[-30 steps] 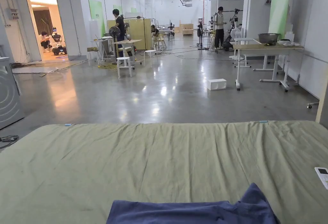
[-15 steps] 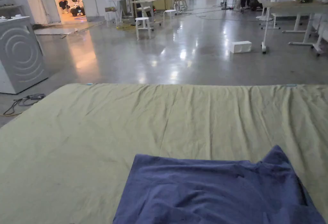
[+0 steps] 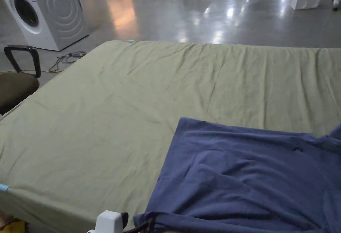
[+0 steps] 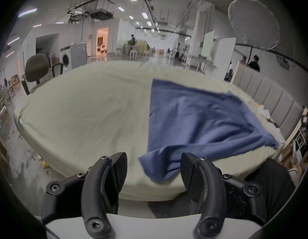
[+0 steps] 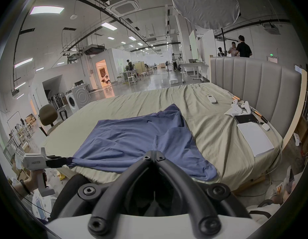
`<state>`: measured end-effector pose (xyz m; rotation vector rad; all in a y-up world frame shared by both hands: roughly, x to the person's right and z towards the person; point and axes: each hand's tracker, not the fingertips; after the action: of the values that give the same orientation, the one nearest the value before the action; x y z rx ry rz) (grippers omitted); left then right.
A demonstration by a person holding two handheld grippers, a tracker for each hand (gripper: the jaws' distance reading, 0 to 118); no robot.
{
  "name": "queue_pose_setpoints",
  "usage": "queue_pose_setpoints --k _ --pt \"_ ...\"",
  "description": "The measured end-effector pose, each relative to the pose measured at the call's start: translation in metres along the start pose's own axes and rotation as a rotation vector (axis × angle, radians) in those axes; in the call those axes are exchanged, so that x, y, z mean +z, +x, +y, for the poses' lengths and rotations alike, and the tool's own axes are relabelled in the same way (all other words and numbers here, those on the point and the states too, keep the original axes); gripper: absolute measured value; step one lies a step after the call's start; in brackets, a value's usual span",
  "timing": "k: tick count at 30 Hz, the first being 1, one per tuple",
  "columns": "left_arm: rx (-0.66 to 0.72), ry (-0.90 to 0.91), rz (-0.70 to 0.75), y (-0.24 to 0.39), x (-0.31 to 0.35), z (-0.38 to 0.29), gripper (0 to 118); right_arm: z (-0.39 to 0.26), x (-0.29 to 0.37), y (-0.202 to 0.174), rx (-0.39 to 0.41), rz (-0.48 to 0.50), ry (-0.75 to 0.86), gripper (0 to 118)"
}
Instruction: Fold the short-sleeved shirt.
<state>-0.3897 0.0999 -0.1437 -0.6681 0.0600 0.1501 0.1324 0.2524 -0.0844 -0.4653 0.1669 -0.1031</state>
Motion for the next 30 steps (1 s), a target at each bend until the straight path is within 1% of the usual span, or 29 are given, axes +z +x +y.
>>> queue_pose_setpoints --k 1,2,3,4,5,6,7,8,10,14,15,16,18,20,21,23,24,27,30 --pt "-0.025 -0.033 0.021 -0.003 -0.01 -0.003 65 -0.001 0.001 0.001 0.008 -0.008 -0.009 0" --pt "-0.016 -0.055 0.034 -0.006 -0.016 -0.005 65 -0.002 0.002 0.002 0.017 -0.019 -0.018 0" --pt "-0.007 -0.076 0.034 -0.008 -0.022 -0.007 62 -0.004 0.003 0.004 0.021 -0.033 -0.028 0" --pt "-0.006 -0.049 0.022 -0.007 -0.021 -0.009 58 -0.005 0.003 0.006 0.018 -0.042 -0.036 0" --pt "-0.01 -0.022 0.008 -0.006 -0.018 -0.008 47 -0.006 0.003 0.008 0.011 -0.048 -0.039 0" --pt "-0.007 -0.024 -0.011 -0.004 -0.017 -0.006 18 -0.008 0.004 0.01 -0.004 -0.054 -0.043 0" --pt "-0.007 -0.034 -0.07 -0.001 -0.018 -0.005 13 -0.008 0.004 0.01 -0.022 -0.056 -0.046 0" --pt "-0.024 -0.024 -0.049 0.002 -0.017 -0.009 13 -0.009 0.004 0.011 -0.035 -0.055 -0.045 0" --pt "-0.129 -0.058 0.007 0.012 -0.022 -0.013 11 -0.009 0.003 0.011 -0.048 -0.056 -0.046 0" --pt "-0.132 -0.061 0.024 0.019 -0.027 -0.013 11 -0.012 0.001 0.016 -0.046 -0.064 -0.042 0" --pt "-0.145 -0.071 0.026 0.019 -0.028 -0.012 11 -0.013 -0.001 0.02 -0.038 -0.073 -0.039 8" --pt "-0.161 -0.087 0.029 0.02 -0.029 -0.009 11 -0.015 -0.005 0.026 -0.03 -0.105 -0.029 25" --pt "-0.172 -0.113 0.028 0.023 -0.031 -0.006 11 -0.018 -0.013 0.04 -0.042 -0.185 -0.016 75" --pt "-0.2 -0.13 0.04 0.028 -0.032 -0.004 11 -0.03 -0.027 0.065 -0.091 -0.291 -0.007 79" --pt "-0.21 -0.132 0.042 0.029 -0.032 -0.004 11 -0.034 -0.032 0.076 -0.124 -0.311 0.0 78" --pt "-0.207 -0.133 0.049 0.03 -0.033 -0.004 11 -0.045 -0.043 0.098 -0.184 -0.304 -0.009 77" --pt "-0.203 -0.132 0.053 0.03 -0.033 -0.004 11 -0.051 -0.05 0.108 -0.194 -0.298 -0.023 77" --pt "-0.2 -0.13 0.063 0.031 -0.033 -0.004 11 -0.066 -0.069 0.12 -0.181 -0.291 -0.093 77" --pt "-0.201 -0.138 0.071 0.033 -0.034 -0.003 11 -0.076 -0.085 0.124 -0.15 -0.239 -0.142 77"
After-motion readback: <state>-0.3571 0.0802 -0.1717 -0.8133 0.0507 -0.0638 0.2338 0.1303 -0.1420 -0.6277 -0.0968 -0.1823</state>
